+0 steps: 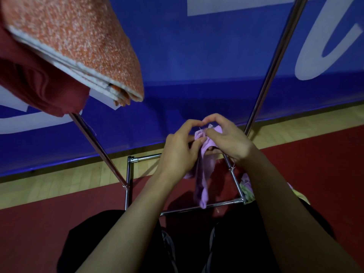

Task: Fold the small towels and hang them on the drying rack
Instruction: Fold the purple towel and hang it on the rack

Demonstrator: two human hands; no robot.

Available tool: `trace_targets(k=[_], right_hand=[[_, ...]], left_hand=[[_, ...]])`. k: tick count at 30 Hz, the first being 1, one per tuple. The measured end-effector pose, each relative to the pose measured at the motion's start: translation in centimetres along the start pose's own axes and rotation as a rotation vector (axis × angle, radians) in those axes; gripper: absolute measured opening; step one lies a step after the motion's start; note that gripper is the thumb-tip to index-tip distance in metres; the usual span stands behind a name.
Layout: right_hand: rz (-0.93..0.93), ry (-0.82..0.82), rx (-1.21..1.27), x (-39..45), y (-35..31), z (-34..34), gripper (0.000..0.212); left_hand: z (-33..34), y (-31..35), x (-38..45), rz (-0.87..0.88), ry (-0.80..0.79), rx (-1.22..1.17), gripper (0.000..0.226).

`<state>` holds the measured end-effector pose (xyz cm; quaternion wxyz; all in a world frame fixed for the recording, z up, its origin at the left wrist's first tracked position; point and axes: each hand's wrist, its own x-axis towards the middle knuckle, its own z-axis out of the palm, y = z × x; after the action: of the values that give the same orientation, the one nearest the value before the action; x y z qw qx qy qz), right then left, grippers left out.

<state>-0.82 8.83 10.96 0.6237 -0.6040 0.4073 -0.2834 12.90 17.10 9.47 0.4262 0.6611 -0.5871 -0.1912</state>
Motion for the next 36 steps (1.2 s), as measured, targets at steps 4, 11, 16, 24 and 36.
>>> trace_targets(k=[4, 11, 16, 24, 36], right_hand=[[0.038, 0.009, 0.069, 0.2, -0.1, 0.0, 0.021], [0.073, 0.051, 0.209, 0.6, 0.1, -0.3, 0.018], [0.106, 0.085, 0.156, 1.1, 0.5, -0.4, 0.016], [0.087, 0.008, 0.166, 0.7, 0.3, -0.3, 0.022], [0.065, -0.133, 0.248, 0.1, -0.6, -0.5, 0.027]], left_hand=[[-0.1, 0.1, 0.1, -0.002, -0.061, -0.005, 0.031], [-0.5, 0.5, 0.1, 0.03, -0.131, 0.023, 0.034], [-0.5, 0.6, 0.1, 0.041, -0.124, 0.046, 0.032], [-0.3, 0.3, 0.1, -0.077, -0.116, -0.117, 0.032], [-1.7, -0.5, 0.8, -0.23, -0.125, -0.337, 0.023]])
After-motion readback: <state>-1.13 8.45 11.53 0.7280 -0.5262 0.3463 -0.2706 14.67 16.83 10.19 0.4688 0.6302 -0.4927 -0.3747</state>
